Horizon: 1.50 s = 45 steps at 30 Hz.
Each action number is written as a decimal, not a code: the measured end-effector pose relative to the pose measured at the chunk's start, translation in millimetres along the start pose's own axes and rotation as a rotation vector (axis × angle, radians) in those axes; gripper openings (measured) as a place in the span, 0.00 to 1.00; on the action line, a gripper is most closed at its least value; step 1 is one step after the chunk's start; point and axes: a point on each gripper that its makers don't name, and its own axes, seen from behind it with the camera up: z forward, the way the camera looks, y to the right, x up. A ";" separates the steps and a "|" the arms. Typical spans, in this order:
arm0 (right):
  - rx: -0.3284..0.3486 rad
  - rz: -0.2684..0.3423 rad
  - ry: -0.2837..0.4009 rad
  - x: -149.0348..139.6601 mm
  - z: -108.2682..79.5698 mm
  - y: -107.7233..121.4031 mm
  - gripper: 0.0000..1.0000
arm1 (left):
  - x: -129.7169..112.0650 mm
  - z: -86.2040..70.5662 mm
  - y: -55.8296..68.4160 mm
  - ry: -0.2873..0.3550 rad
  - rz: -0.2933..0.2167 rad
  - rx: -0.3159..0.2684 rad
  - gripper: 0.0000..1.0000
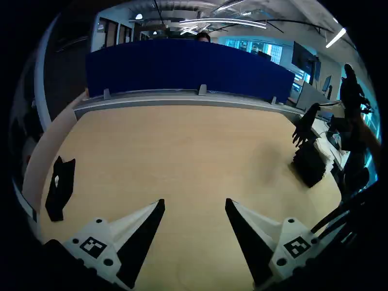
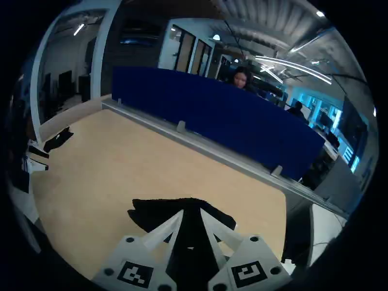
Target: Fold towel
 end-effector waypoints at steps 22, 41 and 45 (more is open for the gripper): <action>-0.028 0.051 -0.068 -57.4 -16.4 42.2 0.09 | 2.1 8.2 23.5 -0.017 0.026 -0.012 0.92; -0.116 0.203 -0.270 -226.4 -77.9 46.3 0.09 | -1.5 15.1 41.8 -0.038 0.065 -0.036 0.92; -0.138 0.237 -0.305 -256.9 -82.5 47.4 0.09 | -0.6 14.3 44.1 -0.039 0.070 -0.035 0.92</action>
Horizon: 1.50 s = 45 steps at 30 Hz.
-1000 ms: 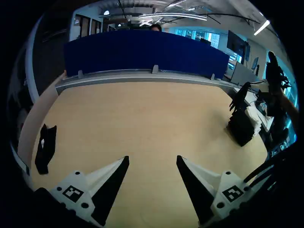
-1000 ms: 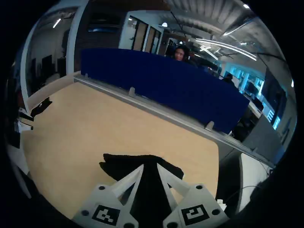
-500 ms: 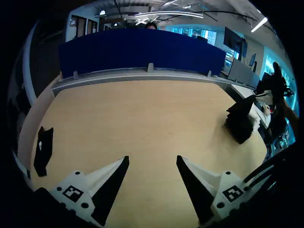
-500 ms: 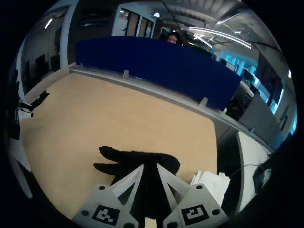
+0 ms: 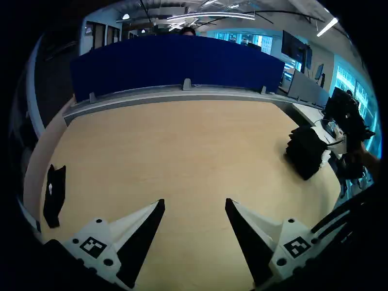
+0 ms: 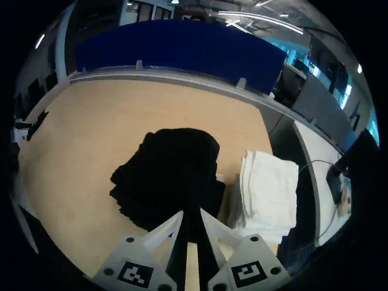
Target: Fold towel
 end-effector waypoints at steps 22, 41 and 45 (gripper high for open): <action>-0.069 0.165 -0.053 -52.9 32.5 13.3 0.14 | -1.6 -6.4 -3.8 -0.003 0.015 0.018 0.92; -0.163 0.135 0.004 -46.9 5.3 27.3 0.85 | 3.2 -6.5 0.3 0.007 0.025 0.002 0.92; -0.163 0.136 0.014 -45.3 0.9 25.6 0.95 | 3.6 -7.1 -1.3 0.009 0.021 0.001 0.92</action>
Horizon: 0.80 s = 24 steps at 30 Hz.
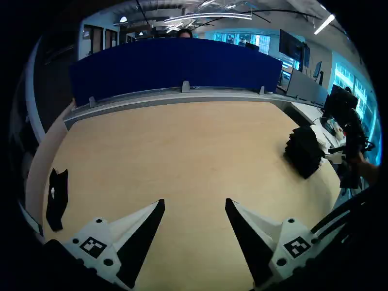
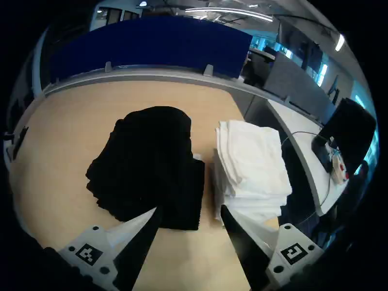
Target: Fold towel
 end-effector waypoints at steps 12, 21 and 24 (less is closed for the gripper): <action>0.030 -0.011 0.054 30.7 -2.0 -11.6 1.00 | -0.5 -0.2 -2.2 0.002 -0.007 0.001 0.92; 0.084 -0.050 0.095 73.6 17.6 -37.6 1.00 | -3.3 -1.2 -7.5 0.001 -0.019 0.017 0.92; 0.103 -0.063 0.106 87.4 25.7 -48.3 1.00 | -4.5 -2.7 -11.6 0.000 -0.025 0.028 0.92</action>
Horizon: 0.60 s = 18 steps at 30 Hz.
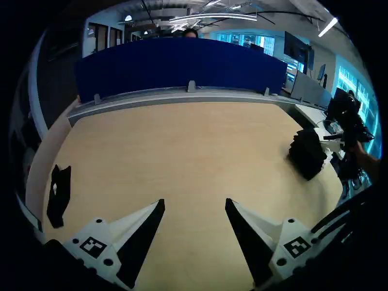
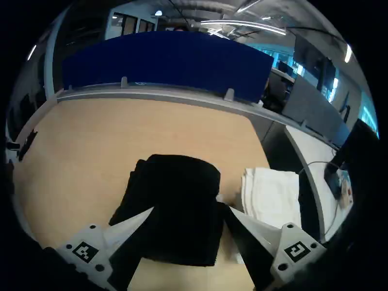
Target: Fold towel
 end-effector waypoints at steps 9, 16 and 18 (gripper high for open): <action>0.037 -0.021 0.008 25.0 24.7 -16.8 1.00 | -4.6 -5.7 -14.6 -0.005 -0.028 0.039 0.92; 0.044 -0.010 -0.010 21.9 37.7 -15.6 1.00 | -7.8 -8.1 -20.7 -0.009 -0.042 0.056 0.92; 0.046 -0.003 -0.018 19.1 42.4 -14.1 1.00 | -8.0 -8.8 -21.4 -0.010 -0.043 0.060 0.92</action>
